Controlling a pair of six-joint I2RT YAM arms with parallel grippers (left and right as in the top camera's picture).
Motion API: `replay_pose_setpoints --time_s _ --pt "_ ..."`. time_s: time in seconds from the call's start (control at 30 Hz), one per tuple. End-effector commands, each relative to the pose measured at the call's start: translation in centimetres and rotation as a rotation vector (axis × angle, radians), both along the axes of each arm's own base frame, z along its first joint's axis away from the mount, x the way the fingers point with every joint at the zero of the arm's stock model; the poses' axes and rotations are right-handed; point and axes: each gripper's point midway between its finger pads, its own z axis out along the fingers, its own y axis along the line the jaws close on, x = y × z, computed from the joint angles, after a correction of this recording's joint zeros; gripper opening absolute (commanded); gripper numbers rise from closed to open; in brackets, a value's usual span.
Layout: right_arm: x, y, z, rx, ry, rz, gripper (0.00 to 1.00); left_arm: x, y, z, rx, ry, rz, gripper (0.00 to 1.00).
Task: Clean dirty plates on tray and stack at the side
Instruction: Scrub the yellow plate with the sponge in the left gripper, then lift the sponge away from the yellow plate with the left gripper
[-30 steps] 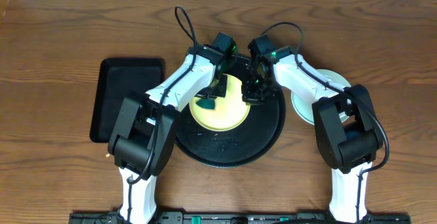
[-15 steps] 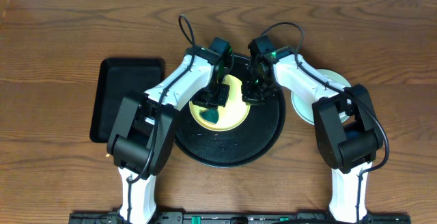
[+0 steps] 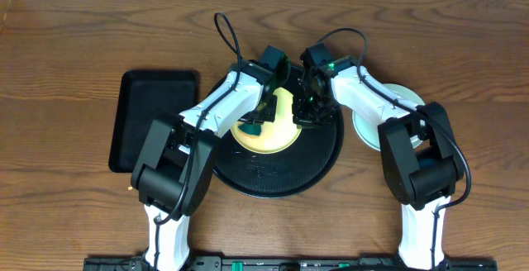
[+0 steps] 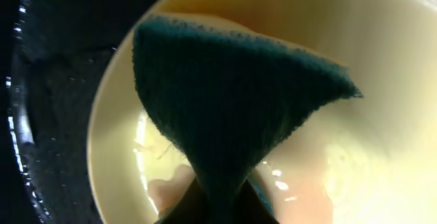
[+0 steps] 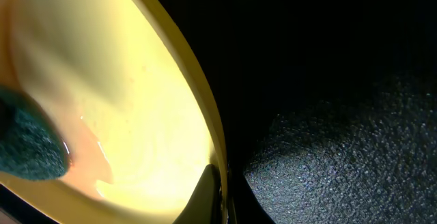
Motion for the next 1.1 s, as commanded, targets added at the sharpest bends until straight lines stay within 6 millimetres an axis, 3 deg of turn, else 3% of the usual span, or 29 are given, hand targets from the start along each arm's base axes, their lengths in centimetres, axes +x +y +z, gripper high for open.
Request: replay_pose_setpoints --time_s 0.0,0.3,0.53,0.67,0.83,0.97,1.07 --pt "-0.9 -0.1 -1.1 -0.033 0.014 0.021 0.01 2.1 2.7 1.1 0.1 -0.102 0.072 0.07" --pt "-0.9 -0.1 -1.1 -0.033 0.012 0.024 0.01 3.7 2.1 5.3 0.042 -0.229 0.084 0.07" --pt "-0.9 0.0 -1.1 -0.031 0.01 0.025 0.01 5.0 4.1 8.7 0.05 -0.331 0.158 0.07" --pt "-0.7 0.1 -1.0 -0.027 0.001 0.037 0.01 4.7 6.7 12.6 0.021 -0.372 0.218 0.08" --pt "0.2 1.1 0.0 0.018 -0.052 0.112 0.01 2.6 11.2 17.2 -0.047 -0.383 0.311 0.07" --pt "2.2 1.1 1.6 -0.016 -0.158 0.171 0.01 0.7 15.4 19.4 -0.064 -0.387 0.395 0.07" --pt "3.7 0.4 3.2 -0.095 -0.257 0.191 0.01 -0.4 17.8 19.8 -0.059 -0.369 0.457 0.07"
